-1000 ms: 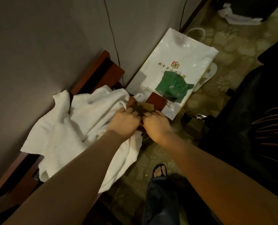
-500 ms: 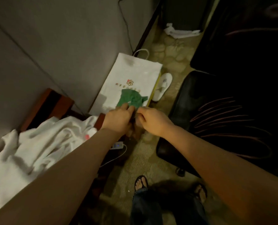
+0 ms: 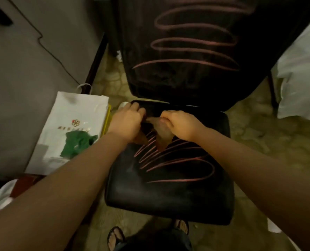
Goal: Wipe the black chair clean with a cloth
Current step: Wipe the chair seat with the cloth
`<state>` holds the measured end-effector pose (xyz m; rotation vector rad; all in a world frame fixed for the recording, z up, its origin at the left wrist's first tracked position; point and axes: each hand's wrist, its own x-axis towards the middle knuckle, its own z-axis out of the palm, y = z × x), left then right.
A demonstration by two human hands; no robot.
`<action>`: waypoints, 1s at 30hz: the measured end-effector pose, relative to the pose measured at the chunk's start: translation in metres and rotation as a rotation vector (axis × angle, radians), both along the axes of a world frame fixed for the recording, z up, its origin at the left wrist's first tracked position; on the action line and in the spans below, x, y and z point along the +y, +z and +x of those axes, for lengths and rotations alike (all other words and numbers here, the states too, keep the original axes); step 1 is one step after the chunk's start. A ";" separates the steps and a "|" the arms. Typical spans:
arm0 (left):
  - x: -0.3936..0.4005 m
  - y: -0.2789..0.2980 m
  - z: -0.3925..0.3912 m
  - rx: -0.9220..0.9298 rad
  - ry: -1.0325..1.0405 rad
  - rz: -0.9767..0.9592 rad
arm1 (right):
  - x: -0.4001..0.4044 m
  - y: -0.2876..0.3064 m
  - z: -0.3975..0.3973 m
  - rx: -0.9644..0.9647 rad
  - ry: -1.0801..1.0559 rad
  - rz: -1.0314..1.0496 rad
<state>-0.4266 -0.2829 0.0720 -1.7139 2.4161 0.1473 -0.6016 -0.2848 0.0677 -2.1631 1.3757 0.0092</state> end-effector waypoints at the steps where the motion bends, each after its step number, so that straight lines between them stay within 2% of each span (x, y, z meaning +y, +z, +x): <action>1: -0.008 0.001 -0.008 0.024 0.025 -0.023 | -0.006 0.001 -0.013 -0.005 -0.010 -0.022; 3: -0.020 0.000 -0.020 0.068 0.006 -0.094 | -0.016 0.003 -0.034 0.010 -0.013 -0.113; 7: -0.020 -0.016 -0.037 0.132 -0.255 -0.235 | -0.022 -0.004 -0.062 0.089 0.004 -0.220; 9: -0.005 -0.035 -0.046 0.063 -0.317 -0.077 | -0.014 -0.025 -0.068 0.177 0.056 -0.177; 10: 0.004 -0.051 -0.049 0.005 -0.327 0.062 | -0.006 -0.039 -0.070 0.230 0.086 -0.139; 13: 0.029 -0.096 -0.055 -0.115 -0.385 0.375 | 0.024 -0.090 -0.070 0.330 0.122 0.080; 15: 0.041 -0.118 -0.053 -0.068 -0.337 0.569 | 0.041 -0.119 -0.068 0.376 0.138 0.280; 16: 0.044 -0.126 -0.050 -0.032 -0.297 0.597 | 0.047 -0.132 -0.066 0.365 0.104 0.362; 18: 0.043 -0.147 -0.041 0.117 -0.267 0.396 | 0.052 -0.153 -0.060 0.293 -0.089 0.419; 19: 0.038 -0.156 -0.036 0.168 -0.243 0.307 | 0.052 -0.163 -0.054 0.250 -0.227 0.363; 22: 0.016 -0.183 -0.020 0.148 -0.060 0.302 | 0.051 -0.189 -0.024 0.131 -0.556 0.169; 26: -0.013 -0.202 -0.007 0.248 0.102 0.079 | 0.028 -0.230 0.036 0.125 -0.610 0.140; 30: -0.034 -0.219 0.005 0.233 0.146 0.056 | 0.010 -0.263 0.074 0.249 -0.653 0.020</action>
